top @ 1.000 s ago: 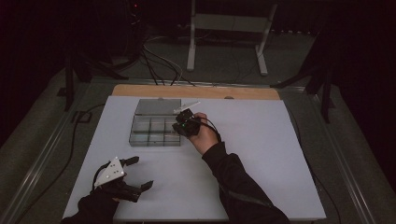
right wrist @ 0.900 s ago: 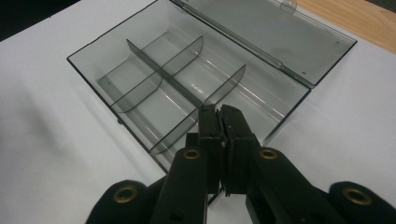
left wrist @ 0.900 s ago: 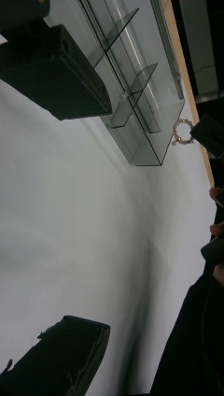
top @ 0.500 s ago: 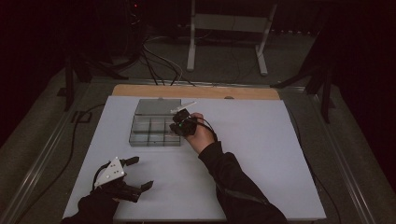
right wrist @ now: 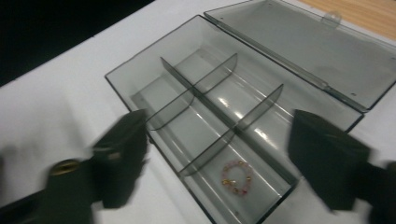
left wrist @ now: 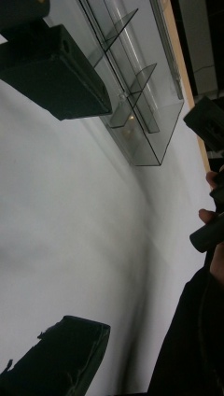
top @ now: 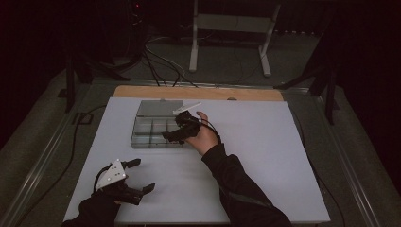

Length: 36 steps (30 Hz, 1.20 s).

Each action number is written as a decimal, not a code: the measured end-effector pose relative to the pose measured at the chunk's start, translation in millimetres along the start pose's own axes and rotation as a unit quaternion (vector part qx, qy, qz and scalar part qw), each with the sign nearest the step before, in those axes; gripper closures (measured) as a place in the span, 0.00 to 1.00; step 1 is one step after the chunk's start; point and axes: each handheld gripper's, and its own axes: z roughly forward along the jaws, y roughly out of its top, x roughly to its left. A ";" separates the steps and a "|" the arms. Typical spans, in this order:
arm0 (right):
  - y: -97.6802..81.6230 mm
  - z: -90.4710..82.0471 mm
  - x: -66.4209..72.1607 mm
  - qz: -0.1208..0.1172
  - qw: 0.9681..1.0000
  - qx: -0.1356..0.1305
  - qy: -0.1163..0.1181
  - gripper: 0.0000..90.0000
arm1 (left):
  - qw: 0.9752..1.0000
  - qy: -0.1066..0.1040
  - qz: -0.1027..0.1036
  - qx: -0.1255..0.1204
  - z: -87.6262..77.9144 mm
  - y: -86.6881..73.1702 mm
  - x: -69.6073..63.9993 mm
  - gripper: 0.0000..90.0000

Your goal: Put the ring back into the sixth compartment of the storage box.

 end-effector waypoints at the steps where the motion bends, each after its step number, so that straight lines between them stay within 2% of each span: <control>1: -0.8 -0.9 -0.2 0.000 1.000 -0.005 0.000 0.16 | 1.000 0.000 0.000 0.000 0.1 0.0 0.0 0.01; 4: -1.7 -2.4 -0.7 -0.001 1.000 -0.003 -0.012 0.15 | 1.000 0.001 0.003 0.002 0.5 0.0 -0.2 0.01; 5: -2.8 -5.9 -2.9 0.003 1.000 -0.002 0.000 0.14 | 1.000 0.001 0.003 0.002 0.5 0.0 -0.4 0.01; 7: -3.9 -9.4 -3.2 -0.005 1.000 -0.003 -0.003 0.12 | 1.000 0.000 0.002 0.001 0.6 0.2 -0.8 0.01; 10: -5.1 -13.4 -3.5 -0.002 1.000 -0.002 0.002 0.12 | 1.000 0.000 0.002 0.002 1.1 0.1 -0.7 0.01; 16: -10.0 -24.4 -5.4 -0.005 1.000 0.001 -0.006 0.13 | 1.000 0.000 0.001 0.001 0.9 0.2 -0.8 0.01; 21: -14.8 -36.1 -8.2 -0.011 1.000 0.003 -0.014 0.13 | 1.000 0.000 0.002 0.002 1.9 0.5 -1.2 0.01; 29: -25.6 -61.5 -12.0 -0.012 1.000 -0.017 -0.012 0.09 | 1.000 0.001 0.001 0.002 1.6 0.1 -1.0 0.01; 34: -33.3 -72.1 -16.0 -0.009 1.000 -0.016 -0.011 0.08 | 1.000 0.002 0.002 0.003 1.8 0.3 -0.6 0.01; 36: -40.1 -82.1 -20.1 -0.004 1.000 -0.020 -0.011 0.07 | 1.000 0.001 0.001 0.002 2.0 0.4 -0.7 0.01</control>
